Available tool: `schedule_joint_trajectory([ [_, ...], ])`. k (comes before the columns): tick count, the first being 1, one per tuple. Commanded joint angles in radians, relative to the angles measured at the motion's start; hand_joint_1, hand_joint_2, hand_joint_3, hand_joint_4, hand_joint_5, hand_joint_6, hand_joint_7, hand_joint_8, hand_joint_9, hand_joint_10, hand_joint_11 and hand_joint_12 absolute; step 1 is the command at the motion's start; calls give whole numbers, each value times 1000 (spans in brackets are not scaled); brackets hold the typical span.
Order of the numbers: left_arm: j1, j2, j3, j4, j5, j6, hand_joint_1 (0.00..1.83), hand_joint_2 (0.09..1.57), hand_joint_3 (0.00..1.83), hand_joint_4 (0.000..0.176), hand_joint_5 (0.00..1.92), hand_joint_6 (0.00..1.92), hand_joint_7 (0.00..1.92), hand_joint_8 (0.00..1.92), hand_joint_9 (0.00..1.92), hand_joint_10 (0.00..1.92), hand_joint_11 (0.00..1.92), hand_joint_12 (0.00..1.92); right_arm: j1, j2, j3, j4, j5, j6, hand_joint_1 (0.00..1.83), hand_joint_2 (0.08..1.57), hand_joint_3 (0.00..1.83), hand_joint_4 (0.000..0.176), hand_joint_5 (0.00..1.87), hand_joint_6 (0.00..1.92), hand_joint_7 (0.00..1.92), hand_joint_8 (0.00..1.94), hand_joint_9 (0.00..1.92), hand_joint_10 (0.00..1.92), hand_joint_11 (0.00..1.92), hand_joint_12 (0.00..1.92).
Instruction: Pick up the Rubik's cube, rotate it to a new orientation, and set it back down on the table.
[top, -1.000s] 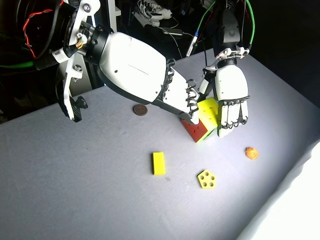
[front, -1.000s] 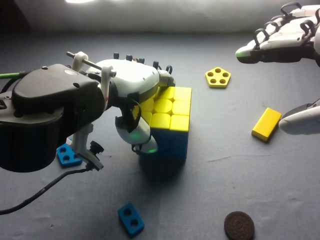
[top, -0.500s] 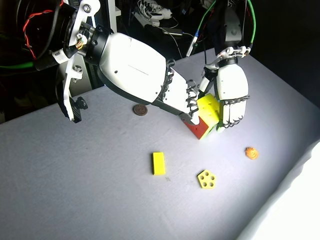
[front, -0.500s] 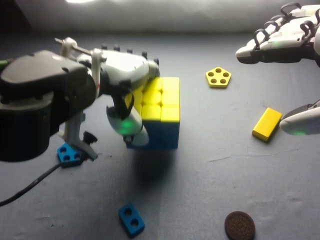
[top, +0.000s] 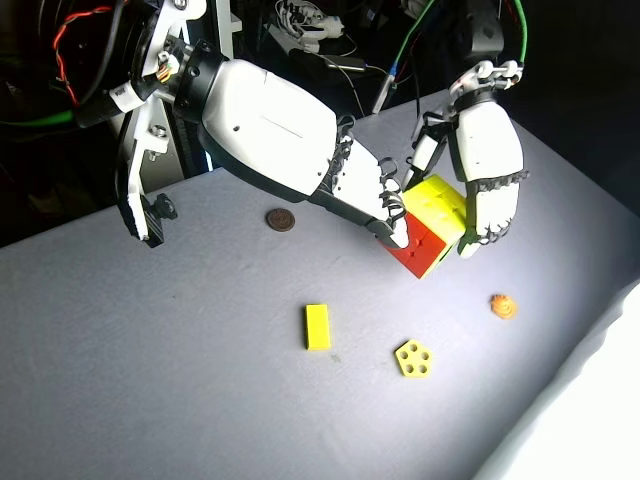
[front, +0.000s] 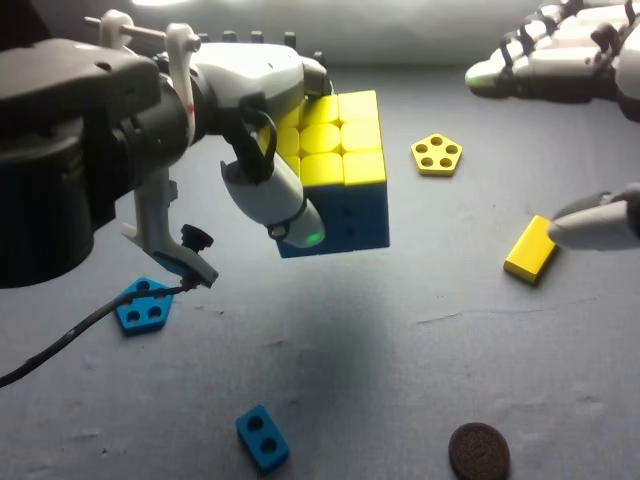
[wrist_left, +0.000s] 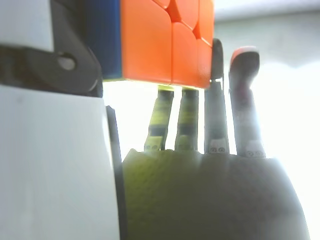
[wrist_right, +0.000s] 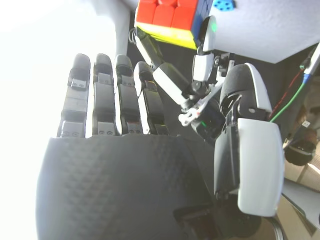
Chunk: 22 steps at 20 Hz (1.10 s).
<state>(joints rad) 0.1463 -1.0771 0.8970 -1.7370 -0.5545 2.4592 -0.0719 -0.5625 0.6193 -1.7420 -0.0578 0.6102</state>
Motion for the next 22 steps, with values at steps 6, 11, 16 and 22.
schedule_joint_trajectory([
  [6,-104,31,-43,-79,5,99,1328,1280,0,0,653,1268,624,1663,649,1704,395,1921,40,-31,-69,-52,-285,132,471,1088,0,0,176,4,212,1,181,3,0,347],
  [11,-139,55,-71,-114,15,114,1316,1292,0,0,629,1340,594,1681,641,1699,386,1921,35,-34,-67,-98,-258,197,518,1078,0,0,231,22,405,41,360,67,0,664],
  [16,-172,67,-81,-175,20,179,1328,1266,0,0,652,1292,661,1599,686,1636,442,1875,-54,-70,-55,-172,-115,319,538,1071,1,4,222,4,305,1280,152,1384,0,1274],
  [22,-183,66,-82,-184,24,179,1334,1257,0,0,677,1246,676,1579,686,1644,439,1891,-46,-92,-58,-456,-220,522,565,1078,2,0,235,2,329,1369,187,1430,0,1166],
])
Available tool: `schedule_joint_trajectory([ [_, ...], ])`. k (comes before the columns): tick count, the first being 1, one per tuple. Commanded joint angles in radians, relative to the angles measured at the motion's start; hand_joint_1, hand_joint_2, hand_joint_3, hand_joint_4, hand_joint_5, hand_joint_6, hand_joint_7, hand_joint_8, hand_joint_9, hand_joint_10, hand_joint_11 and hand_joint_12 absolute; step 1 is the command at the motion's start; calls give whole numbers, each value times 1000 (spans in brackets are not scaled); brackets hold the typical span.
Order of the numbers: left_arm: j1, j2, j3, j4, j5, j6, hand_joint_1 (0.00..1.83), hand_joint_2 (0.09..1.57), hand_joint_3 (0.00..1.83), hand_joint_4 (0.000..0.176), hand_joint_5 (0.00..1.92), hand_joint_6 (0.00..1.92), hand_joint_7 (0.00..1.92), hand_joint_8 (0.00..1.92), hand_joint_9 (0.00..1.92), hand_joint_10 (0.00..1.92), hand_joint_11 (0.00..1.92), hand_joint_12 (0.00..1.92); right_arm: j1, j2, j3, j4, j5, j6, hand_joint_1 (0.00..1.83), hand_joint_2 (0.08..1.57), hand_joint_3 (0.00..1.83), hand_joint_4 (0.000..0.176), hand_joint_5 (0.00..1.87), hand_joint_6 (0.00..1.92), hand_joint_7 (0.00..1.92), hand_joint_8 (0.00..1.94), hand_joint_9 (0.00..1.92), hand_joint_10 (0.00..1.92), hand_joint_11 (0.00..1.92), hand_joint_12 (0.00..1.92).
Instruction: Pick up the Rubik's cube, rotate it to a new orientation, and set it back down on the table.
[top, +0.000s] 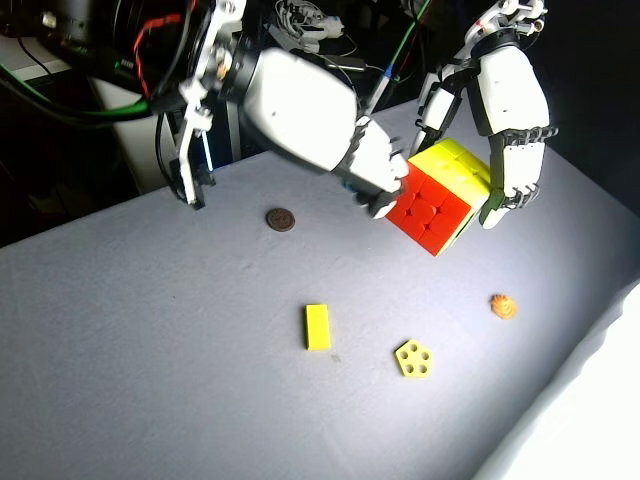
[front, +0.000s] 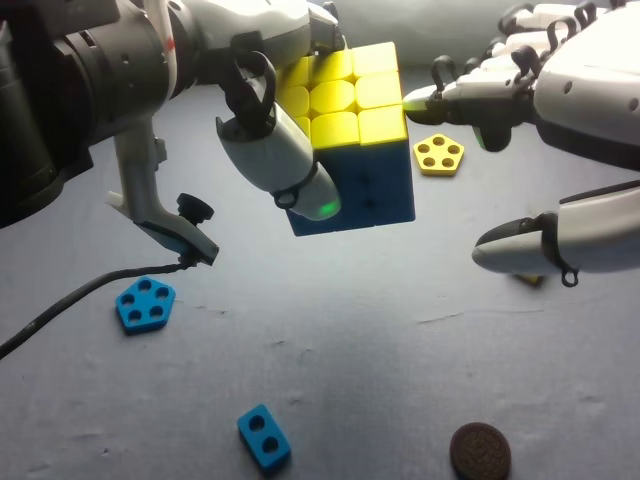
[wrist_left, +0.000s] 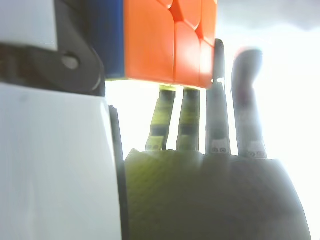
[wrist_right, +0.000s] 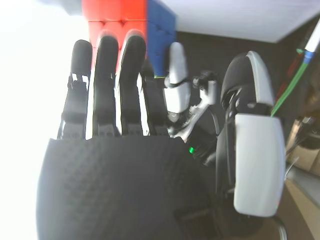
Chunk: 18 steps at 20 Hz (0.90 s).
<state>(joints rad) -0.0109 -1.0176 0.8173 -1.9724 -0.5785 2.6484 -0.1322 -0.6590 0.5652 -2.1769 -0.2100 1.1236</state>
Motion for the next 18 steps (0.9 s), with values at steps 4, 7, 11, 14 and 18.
schedule_joint_trajectory([
  [4,-29,7,-1,51,44,-10,1337,1246,0,0,728,1178,668,1557,708,1618,488,1790,26,2,-11,-213,-125,92,556,1085,1,0,198,2,284,1392,157,1438,0,1162],
  [7,-29,7,1,52,44,-10,1326,1264,2,0,668,1270,647,1587,684,1645,424,1843,37,1,-10,-221,-127,94,550,1083,0,0,214,4,310,1371,168,1409,0,1132],
  [11,-30,7,0,53,44,-10,1337,1242,0,0,702,1216,689,1533,733,1580,486,1797,31,-12,-7,-222,-112,95,523,1085,0,6,218,3,336,1349,196,1403,0,1253],
  [14,-30,6,0,53,41,-10,1339,1245,2,0,714,1189,668,1586,710,1600,463,1809,20,-33,3,-223,-118,89,511,1086,0,17,219,2,330,1361,195,1409,0,1261],
  [18,-30,6,2,53,41,-10,1338,1249,1,0,666,1247,681,1566,722,1598,480,1789,-10,-55,10,-223,-127,74,514,1080,0,28,286,15,351,1414,210,1468,0,1352],
])
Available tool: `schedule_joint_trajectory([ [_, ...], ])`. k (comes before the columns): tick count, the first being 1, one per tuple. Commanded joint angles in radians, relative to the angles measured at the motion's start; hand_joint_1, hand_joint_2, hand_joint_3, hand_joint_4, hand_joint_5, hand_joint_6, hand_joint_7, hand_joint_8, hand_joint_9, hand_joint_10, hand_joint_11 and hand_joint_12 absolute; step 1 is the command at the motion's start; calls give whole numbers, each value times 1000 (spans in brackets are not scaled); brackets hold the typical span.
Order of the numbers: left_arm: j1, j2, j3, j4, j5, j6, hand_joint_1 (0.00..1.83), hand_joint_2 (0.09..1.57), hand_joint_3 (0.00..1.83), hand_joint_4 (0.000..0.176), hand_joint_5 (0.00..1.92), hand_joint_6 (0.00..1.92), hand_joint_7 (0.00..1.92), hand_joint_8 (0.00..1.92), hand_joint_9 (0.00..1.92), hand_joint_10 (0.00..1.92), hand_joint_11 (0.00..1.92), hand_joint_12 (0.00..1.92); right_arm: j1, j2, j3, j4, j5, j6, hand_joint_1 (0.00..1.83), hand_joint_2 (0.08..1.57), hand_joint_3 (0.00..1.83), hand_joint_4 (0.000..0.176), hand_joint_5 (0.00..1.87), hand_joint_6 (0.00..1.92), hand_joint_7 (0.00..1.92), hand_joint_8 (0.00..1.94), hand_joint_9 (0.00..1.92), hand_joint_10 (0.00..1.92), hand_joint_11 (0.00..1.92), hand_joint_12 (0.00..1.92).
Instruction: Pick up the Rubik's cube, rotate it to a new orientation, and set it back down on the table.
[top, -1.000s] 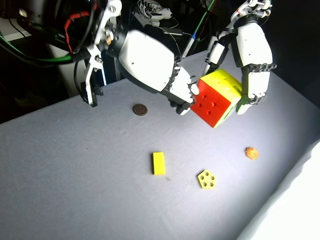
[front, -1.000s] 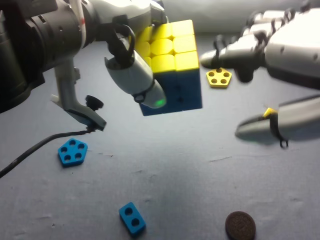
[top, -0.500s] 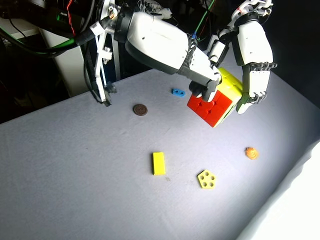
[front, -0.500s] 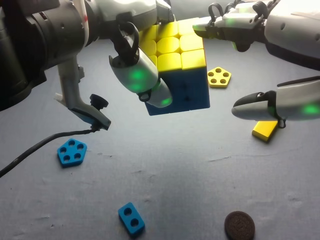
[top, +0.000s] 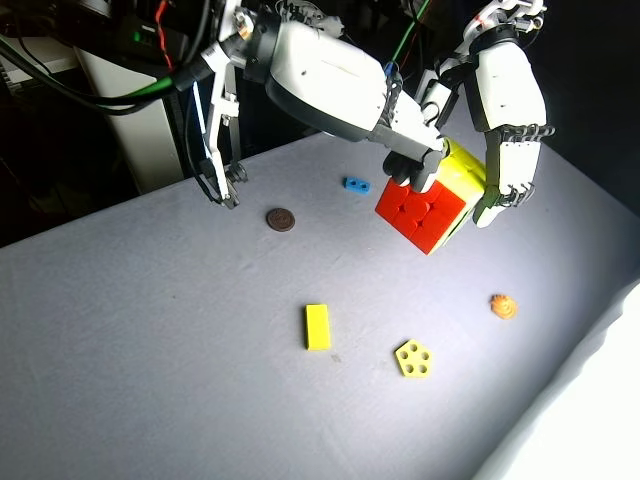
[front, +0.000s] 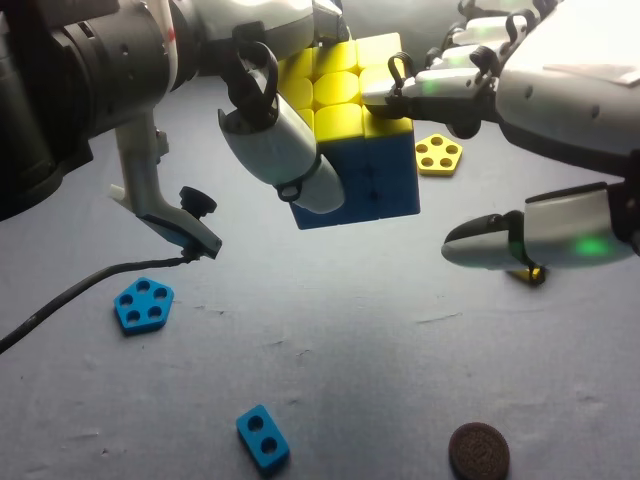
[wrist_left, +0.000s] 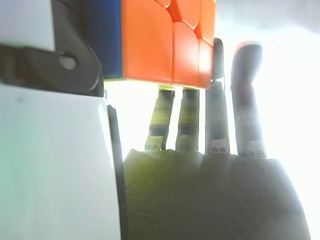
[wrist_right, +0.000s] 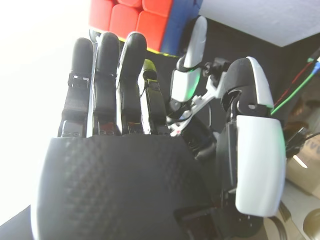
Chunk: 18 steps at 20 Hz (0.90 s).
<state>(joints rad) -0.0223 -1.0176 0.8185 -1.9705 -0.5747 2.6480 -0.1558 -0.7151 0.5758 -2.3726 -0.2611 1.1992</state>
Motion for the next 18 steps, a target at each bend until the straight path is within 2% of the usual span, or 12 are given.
schedule_joint_trajectory([
  [1,-19,6,1,51,37,-10,1336,1254,2,0,663,1263,678,1579,702,1613,478,1818,3,0,0,-28,-78,-7,504,1082,0,24,281,9,353,1430,202,1490,0,1399],
  [4,-23,6,2,53,33,-10,1332,1266,1,0,645,1283,658,1616,685,1630,462,1829,-19,1,0,-28,-84,-28,491,1096,1,15,272,5,313,1415,174,1490,0,1341],
  [6,-26,6,3,53,31,-10,1332,1269,2,0,670,1231,636,1636,664,1679,453,1861,-21,1,-1,-28,-84,-33,480,1097,2,14,269,2,314,1397,181,1468,0,1314],
  [9,-31,7,3,53,28,-10,1330,1273,0,0,658,1258,634,1639,665,1676,450,1859,-23,10,-8,-27,-67,-37,472,1096,0,13,242,1,299,1416,169,1458,0,1305],
  [14,-32,7,3,53,26,-10,1321,1287,2,0,638,1303,607,1677,637,1699,436,1872,-37,48,-56,-27,-21,-48,497,1093,0,18,204,0,310,1432,167,1472,0,1373],
  [16,-33,7,4,53,22,-10,1329,1271,0,0,675,1249,639,1633,658,1667,449,1845,-51,56,-74,-27,-20,-72,493,1097,1,25,233,10,288,1419,148,1464,0,1341],
  [18,-36,6,6,53,18,-10,1324,1281,3,0,649,1286,615,1659,645,1693,435,1858,-65,58,-70,-27,-20,-72,510,1098,1,23,290,26,297,1404,158,1469,0,1350],
])
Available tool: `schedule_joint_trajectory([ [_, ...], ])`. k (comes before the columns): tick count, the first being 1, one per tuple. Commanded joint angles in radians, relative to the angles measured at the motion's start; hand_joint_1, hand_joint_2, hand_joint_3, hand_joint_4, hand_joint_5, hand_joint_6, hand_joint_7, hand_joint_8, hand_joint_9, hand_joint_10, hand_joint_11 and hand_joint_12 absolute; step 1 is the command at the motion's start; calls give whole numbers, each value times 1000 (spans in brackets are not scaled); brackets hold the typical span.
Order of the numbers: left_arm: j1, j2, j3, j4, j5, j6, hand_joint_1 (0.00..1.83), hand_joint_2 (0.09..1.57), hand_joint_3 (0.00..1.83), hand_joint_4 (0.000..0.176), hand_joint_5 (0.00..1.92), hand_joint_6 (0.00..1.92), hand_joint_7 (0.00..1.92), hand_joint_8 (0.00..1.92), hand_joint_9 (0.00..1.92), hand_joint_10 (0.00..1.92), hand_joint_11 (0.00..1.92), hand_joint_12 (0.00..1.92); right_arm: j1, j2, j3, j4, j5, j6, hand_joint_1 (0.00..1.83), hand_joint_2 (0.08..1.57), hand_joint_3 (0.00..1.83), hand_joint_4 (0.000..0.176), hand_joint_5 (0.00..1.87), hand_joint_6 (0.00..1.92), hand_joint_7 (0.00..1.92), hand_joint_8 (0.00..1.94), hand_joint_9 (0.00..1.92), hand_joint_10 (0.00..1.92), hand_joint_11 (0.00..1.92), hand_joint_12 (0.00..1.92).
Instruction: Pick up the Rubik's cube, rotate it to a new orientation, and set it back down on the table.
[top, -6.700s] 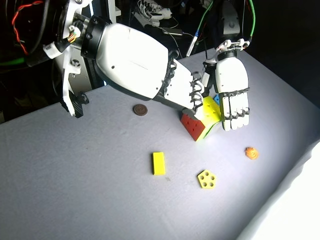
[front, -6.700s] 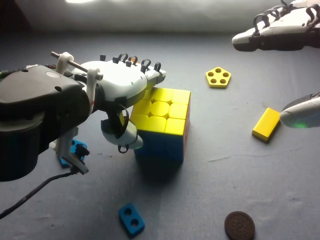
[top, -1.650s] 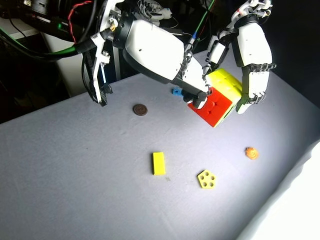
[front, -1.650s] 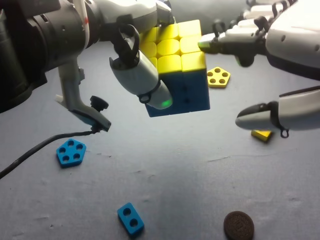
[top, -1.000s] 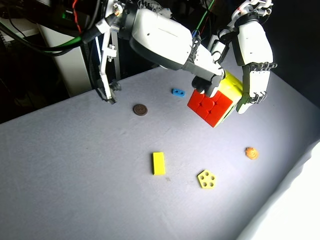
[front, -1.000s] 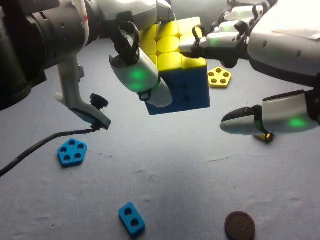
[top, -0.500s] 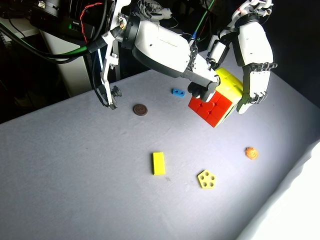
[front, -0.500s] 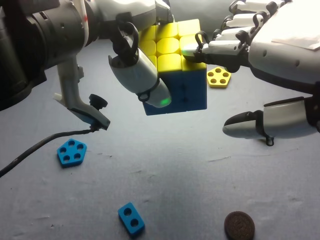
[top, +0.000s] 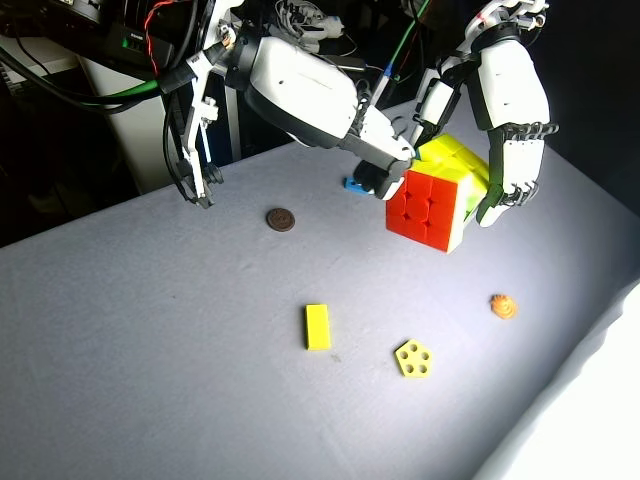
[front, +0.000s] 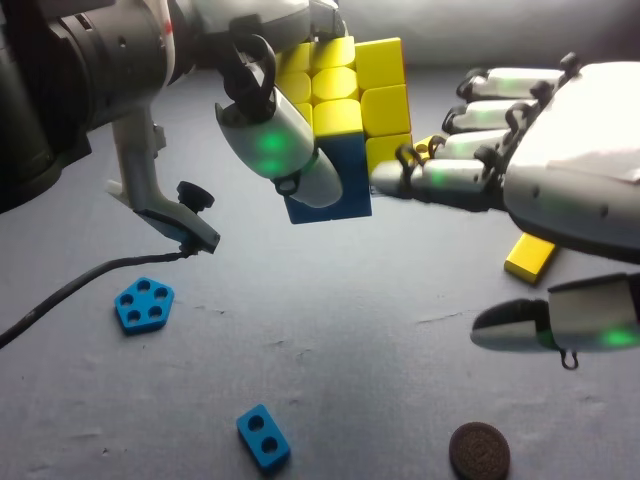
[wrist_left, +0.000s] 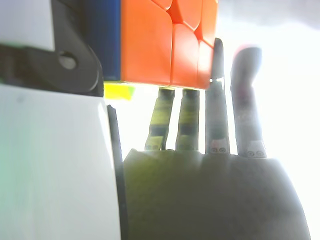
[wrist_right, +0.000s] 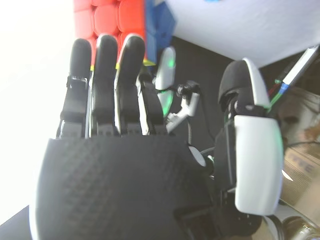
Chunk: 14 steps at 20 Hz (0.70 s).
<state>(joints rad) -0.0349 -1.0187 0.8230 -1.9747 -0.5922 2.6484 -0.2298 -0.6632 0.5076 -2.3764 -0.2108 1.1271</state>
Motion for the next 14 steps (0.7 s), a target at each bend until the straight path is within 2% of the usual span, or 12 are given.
schedule_joint_trajectory([
  [1,-24,7,2,58,35,-11,1322,1279,0,0,651,1296,618,1644,655,1677,443,1834,2,6,1,-23,-71,0,498,1100,1,22,300,22,297,1413,155,1469,0,1340],
  [3,-24,7,3,58,35,-11,1327,1280,0,0,653,1268,612,1654,655,1695,446,1830,-17,1,11,-23,-71,6,490,1098,0,27,302,15,311,1428,162,1480,0,1360],
  [5,-24,7,3,58,35,-11,1330,1273,0,0,701,1199,612,1658,648,1692,443,1846,-32,-21,33,-23,-81,14,481,1105,2,23,305,9,281,1429,133,1514,0,1355],
  [6,-24,7,4,58,35,-11,1329,1275,1,0,675,1248,609,1668,655,1675,454,1838,-32,-32,45,-23,-82,17,491,1101,0,26,299,5,282,1437,135,1513,0,1332],
  [8,-26,6,4,58,34,-11,1322,1276,1,0,654,1295,619,1641,664,1659,441,1832,-14,-35,47,-23,-59,20,490,1103,1,24,291,1,312,1430,144,1503,0,1339],
  [9,-26,7,5,58,34,-11,1328,1277,0,0,680,1221,606,1668,650,1694,426,1860,7,-35,44,-23,-25,29,496,1103,0,21,300,4,327,1428,144,1505,0,1309],
  [11,-28,7,5,58,34,-11,1331,1272,0,0,682,1232,618,1654,655,1672,423,1827,42,-22,29,-23,19,41,480,1103,0,20,287,0,314,1412,141,1498,0,1276],
  [14,-28,7,6,58,34,-11,1329,1276,0,0,680,1237,616,1662,644,1693,398,1892,70,-4,15,-23,28,40,467,1107,2,18,300,3,325,1451,163,1496,0,1236],
])
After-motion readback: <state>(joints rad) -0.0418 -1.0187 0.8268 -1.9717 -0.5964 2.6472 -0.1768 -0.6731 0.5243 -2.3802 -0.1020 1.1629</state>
